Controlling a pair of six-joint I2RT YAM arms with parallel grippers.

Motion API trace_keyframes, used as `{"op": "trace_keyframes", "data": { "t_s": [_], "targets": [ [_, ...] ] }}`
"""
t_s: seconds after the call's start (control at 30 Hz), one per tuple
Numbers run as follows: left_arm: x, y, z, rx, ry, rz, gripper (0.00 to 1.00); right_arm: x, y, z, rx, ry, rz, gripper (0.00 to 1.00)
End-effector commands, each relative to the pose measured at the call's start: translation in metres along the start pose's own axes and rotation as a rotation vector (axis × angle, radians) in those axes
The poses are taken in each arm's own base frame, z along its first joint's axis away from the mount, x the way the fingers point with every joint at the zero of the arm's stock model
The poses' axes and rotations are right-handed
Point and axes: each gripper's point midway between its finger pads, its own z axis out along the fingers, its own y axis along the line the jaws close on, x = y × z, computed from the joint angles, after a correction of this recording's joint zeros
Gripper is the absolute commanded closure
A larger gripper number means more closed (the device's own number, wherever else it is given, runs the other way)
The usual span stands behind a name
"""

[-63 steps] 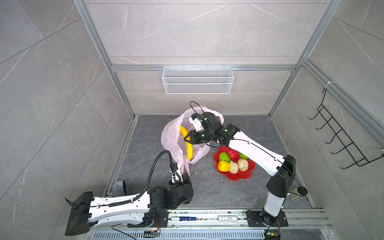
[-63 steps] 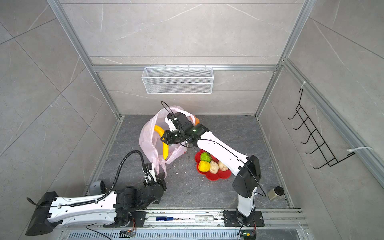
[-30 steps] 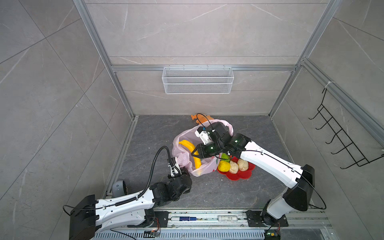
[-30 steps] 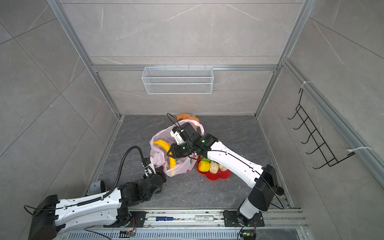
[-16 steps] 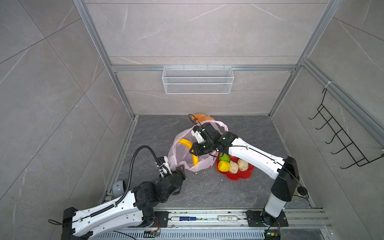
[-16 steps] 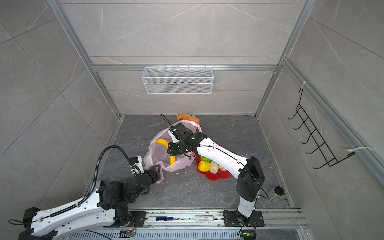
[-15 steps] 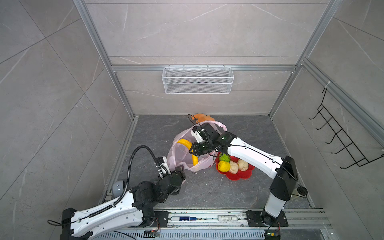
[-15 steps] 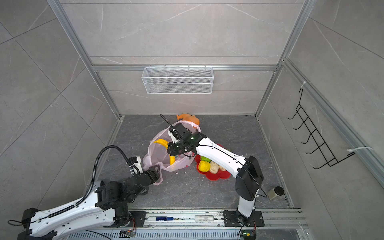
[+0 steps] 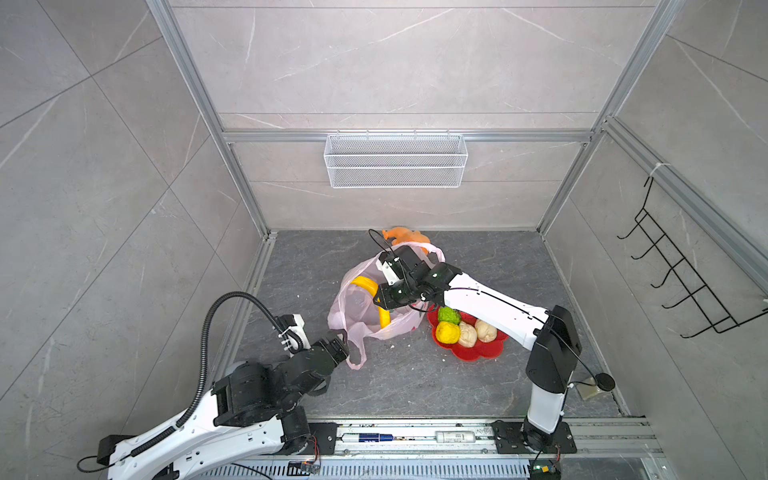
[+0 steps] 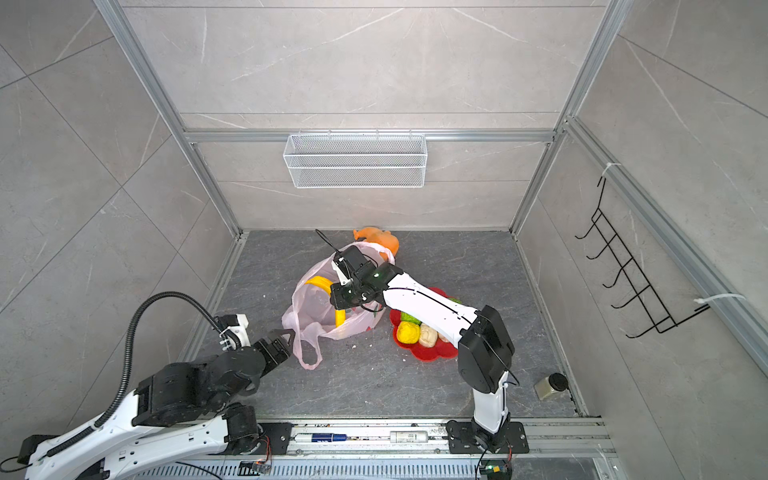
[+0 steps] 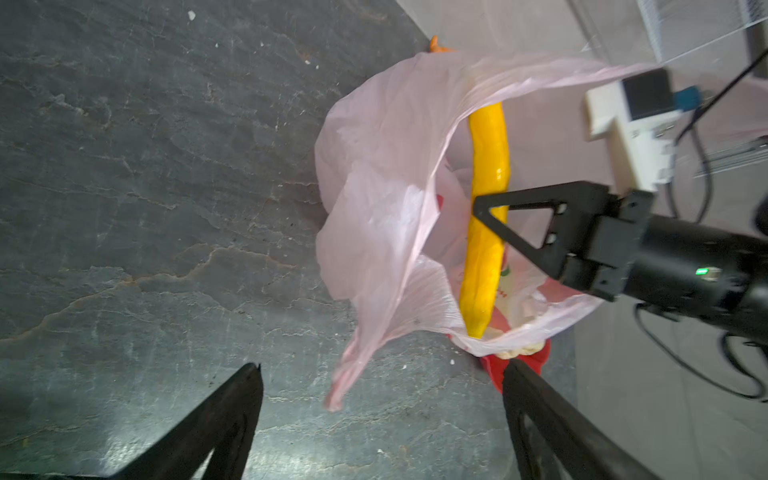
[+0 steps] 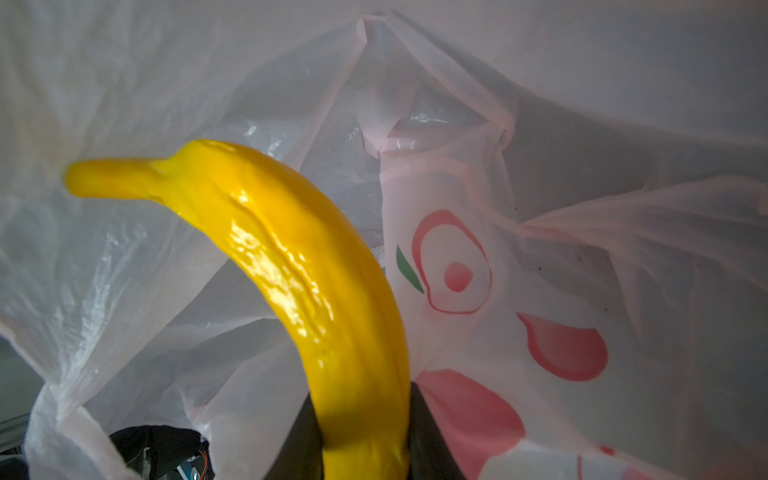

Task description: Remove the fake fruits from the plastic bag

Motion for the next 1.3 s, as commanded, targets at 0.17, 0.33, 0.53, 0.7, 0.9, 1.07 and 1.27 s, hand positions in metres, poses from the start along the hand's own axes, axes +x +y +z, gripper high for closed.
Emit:
{"op": "trace_keyframes", "data": {
  "t_s": [0.17, 0.33, 0.53, 0.7, 0.9, 1.07, 1.27],
  "targets": [
    [-0.043, -0.07, -0.035, 0.127, -0.054, 0.049, 0.2, -0.005, -0.004, 0.006, 0.017, -0.016, -0.023, 0.99],
    [-0.039, -0.102, -0.031, 0.183, -0.03, 0.039, 0.2, -0.004, 0.003, 0.001, -0.019, -0.011, -0.018, 0.99],
    [-0.024, -0.103, 0.012, 0.117, 0.008, 0.017, 0.28, -0.002, 0.014, -0.014, -0.071, -0.018, -0.023, 0.99],
    [-0.018, -0.094, 0.062, 0.071, 0.051, -0.038, 0.34, 0.005, 0.017, -0.025, -0.088, -0.019, -0.028, 0.99],
    [-0.024, -0.097, 0.091, 0.05, 0.036, -0.032, 0.35, 0.011, 0.022, -0.034, -0.113, -0.029, -0.036, 0.99],
    [-0.039, -0.092, 0.105, 0.048, 0.004, -0.065, 0.35, 0.017, 0.031, -0.039, -0.134, -0.028, -0.052, 0.99],
    [-0.052, -0.079, 0.118, 0.032, -0.002, -0.102, 0.35, 0.022, 0.039, -0.042, -0.158, -0.027, -0.065, 0.99]
  ]
}}
